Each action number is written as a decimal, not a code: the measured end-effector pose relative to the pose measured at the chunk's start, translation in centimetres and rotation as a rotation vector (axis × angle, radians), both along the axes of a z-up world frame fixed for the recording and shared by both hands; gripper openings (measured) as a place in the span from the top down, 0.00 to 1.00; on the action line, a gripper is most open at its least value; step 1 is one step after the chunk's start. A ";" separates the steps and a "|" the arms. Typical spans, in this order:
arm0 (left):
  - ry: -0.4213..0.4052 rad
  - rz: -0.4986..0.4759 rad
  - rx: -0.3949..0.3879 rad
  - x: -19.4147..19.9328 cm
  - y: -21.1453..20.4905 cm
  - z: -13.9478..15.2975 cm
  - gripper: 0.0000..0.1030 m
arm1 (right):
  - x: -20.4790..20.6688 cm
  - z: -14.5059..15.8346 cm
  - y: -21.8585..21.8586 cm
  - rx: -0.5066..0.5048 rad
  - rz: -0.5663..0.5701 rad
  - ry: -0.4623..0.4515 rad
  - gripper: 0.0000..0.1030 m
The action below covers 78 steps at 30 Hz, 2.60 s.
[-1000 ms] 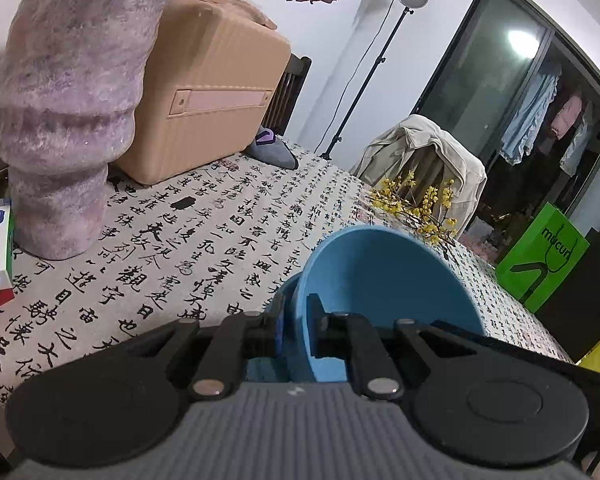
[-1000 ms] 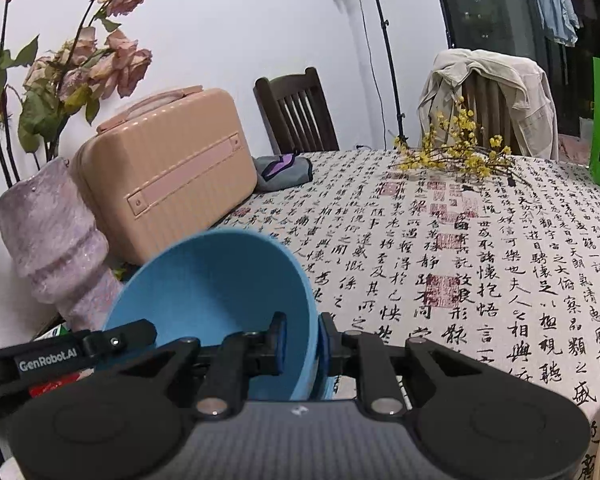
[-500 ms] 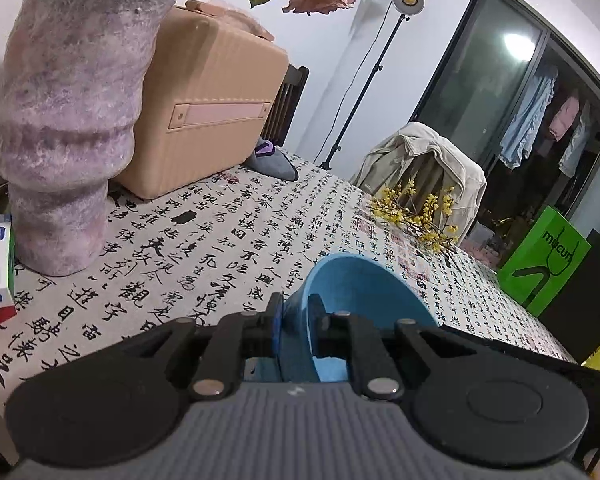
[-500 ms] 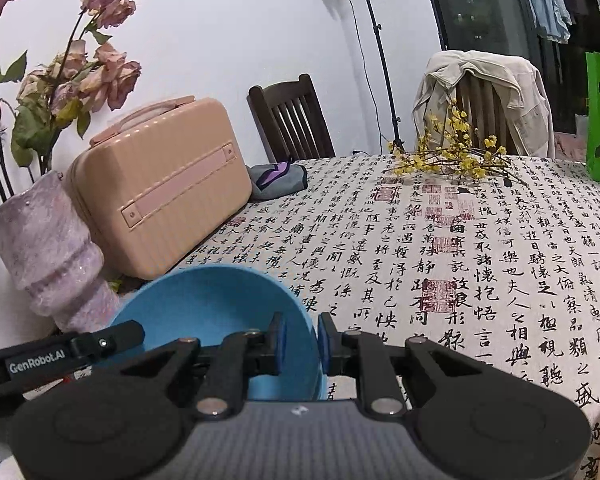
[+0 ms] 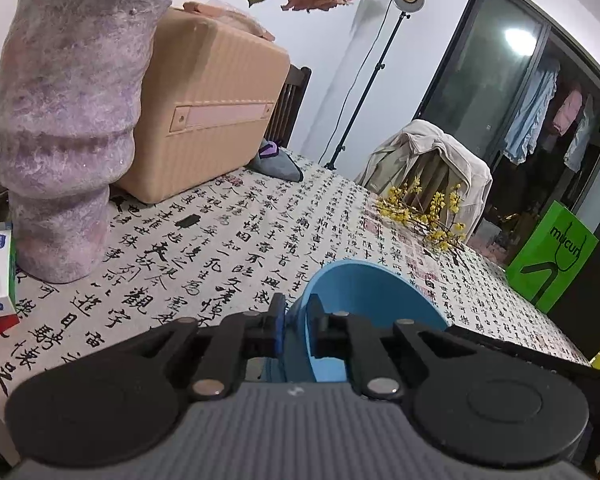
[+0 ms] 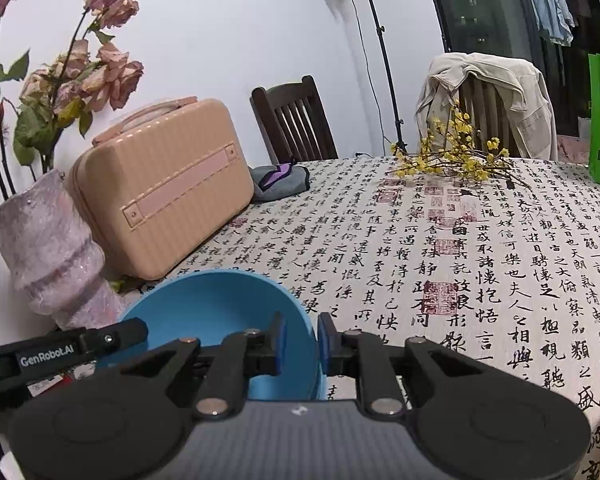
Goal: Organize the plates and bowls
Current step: 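Open both grippers to release the blue bowl, then lift both open grippers away from the stacked blue bowls, then close both grippers on the rim of the three blue bowl stack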
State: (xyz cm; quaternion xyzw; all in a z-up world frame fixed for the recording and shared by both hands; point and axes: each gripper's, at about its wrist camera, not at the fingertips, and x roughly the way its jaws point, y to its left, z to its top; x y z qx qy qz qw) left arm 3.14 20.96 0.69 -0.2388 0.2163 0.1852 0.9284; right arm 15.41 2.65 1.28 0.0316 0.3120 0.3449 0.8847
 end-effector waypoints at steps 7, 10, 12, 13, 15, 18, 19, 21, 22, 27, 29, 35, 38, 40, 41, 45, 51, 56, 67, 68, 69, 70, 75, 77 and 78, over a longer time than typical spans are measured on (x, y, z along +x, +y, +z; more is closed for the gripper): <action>-0.080 0.014 0.131 -1.6 -1.6 1.3 0.25 | -1.0 0.6 -1.7 0.069 0.011 -0.041 0.48; -0.117 -0.014 0.168 -2.6 -2.1 1.5 0.08 | -1.8 0.6 -2.9 0.065 -0.001 -0.094 0.11; -0.133 -0.029 0.178 -3.2 -2.4 1.5 0.00 | -2.5 0.5 -3.8 0.072 -0.009 -0.121 0.03; -0.133 -0.036 0.184 -3.5 -2.5 1.4 0.00 | -2.8 0.4 -4.3 0.074 -0.013 -0.128 0.00; -0.134 -0.043 0.193 -4.0 -2.7 1.2 0.00 | -3.5 0.0 -5.0 0.075 -0.016 -0.118 0.00; -0.134 -0.050 0.206 -4.7 -3.1 0.7 0.00 | -4.3 -0.9 -5.7 0.073 -0.004 -0.082 0.00; -0.134 -0.051 0.209 -5.0 -3.3 0.6 0.00 | -4.8 -1.1 -5.9 0.065 -0.007 -0.094 0.00; -0.137 -0.055 0.209 -5.7 -3.5 0.2 0.00 | -5.7 -1.4 -6.4 0.055 -0.016 -0.129 0.00; -0.139 -0.057 0.208 -6.0 -3.6 0.1 0.00 | -6.2 -1.5 -6.7 0.054 -0.021 -0.144 0.00; -0.117 -0.049 0.222 -6.9 -4.2 -0.5 0.00 | -7.5 -2.7 -7.7 0.033 -0.014 -0.136 0.00; -0.117 -0.038 0.216 -7.2 -4.5 -0.5 0.00 | -8.0 -3.2 -8.0 0.017 -0.021 -0.150 0.00; -0.095 -0.011 0.226 -7.4 -5.6 -0.5 0.00 | -9.3 -4.0 -9.5 0.005 -0.016 -0.164 0.00; -0.091 -0.013 0.232 -7.6 -6.6 -0.6 0.00 | -9.7 -4.2 -10.3 0.015 -0.009 -0.170 0.00; -0.094 -0.008 0.224 -7.8 -7.0 -0.7 0.00 | -9.9 -4.2 -10.7 0.018 -0.004 -0.178 0.00; -0.091 -0.005 0.224 -7.8 -7.2 -0.8 0.00 | -10.0 -4.2 -10.8 0.021 -0.004 -0.181 0.00; -0.081 -0.001 0.223 -7.7 -7.7 -1.0 0.00 | -10.2 -4.2 -11.4 0.037 -0.001 -0.165 0.00; -0.076 -0.003 0.222 -7.7 -8.0 -1.0 0.00 | -10.2 -4.6 -11.8 0.038 -0.021 -0.152 0.00; -0.072 -0.009 0.224 -7.6 -7.7 -1.2 0.00 | -9.9 -4.9 -11.6 0.026 -0.023 -0.128 0.00; -0.053 -0.007 0.197 -7.1 -5.8 -1.3 0.00 | -8.7 -5.2 -10.8 0.001 -0.058 -0.100 0.00; -0.051 -0.005 0.189 -6.9 -5.6 -1.2 0.00 | -8.5 -5.2 -10.6 0.000 -0.061 -0.097 0.00; -0.055 -0.005 0.177 -6.8 -5.3 -1.1 0.00 | -8.4 -5.2 -10.4 -0.002 -0.065 -0.095 0.00; -0.059 -0.006 0.166 -6.7 -5.1 -0.9 0.00 | -8.2 -5.2 -10.2 -0.004 -0.070 -0.089 0.00; -0.062 -0.008 0.126 -6.0 -4.0 -0.1 0.00 | -7.3 -4.7 -9.4 -0.002 -0.083 -0.079 0.00; -0.055 0.001 0.124 -6.0 -3.6 0.1 0.00 | -7.1 -4.4 -9.1 -0.001 -0.084 -0.080 0.00; -0.053 0.004 0.119 -6.0 -3.4 0.1 0.00 | -6.9 -4.3 -8.9 0.004 -0.082 -0.079 0.00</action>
